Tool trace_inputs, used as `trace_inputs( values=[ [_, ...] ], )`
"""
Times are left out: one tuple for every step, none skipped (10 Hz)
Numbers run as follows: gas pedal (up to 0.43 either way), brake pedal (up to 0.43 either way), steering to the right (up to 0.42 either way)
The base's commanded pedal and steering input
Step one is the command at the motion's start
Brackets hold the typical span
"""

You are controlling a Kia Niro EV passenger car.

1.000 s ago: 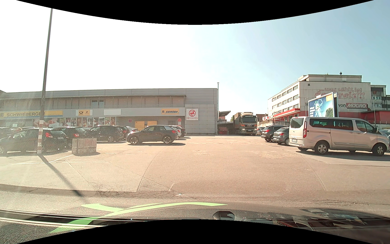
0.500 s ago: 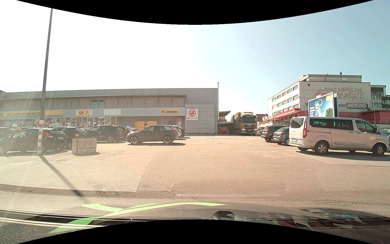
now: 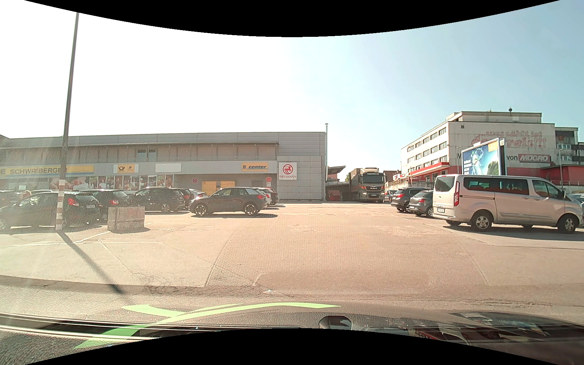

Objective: Follow the waypoints while adhering to traffic rules and regulations

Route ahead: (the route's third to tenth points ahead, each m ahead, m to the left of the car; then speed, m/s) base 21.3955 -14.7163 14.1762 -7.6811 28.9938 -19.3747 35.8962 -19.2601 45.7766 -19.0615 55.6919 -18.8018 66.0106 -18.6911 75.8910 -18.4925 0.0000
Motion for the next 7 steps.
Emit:
trace_inputs(
  values=[
    [0.0,0.421,-0.055],
    [0.0,0.421,-0.055],
    [0.0,0.421,-0.055],
    [0.0,0.421,-0.055],
    [0.0,0.421,-0.055],
    [0.0,0.415,-0.055],
    [0.0,0.421,-0.056]
  ],
)
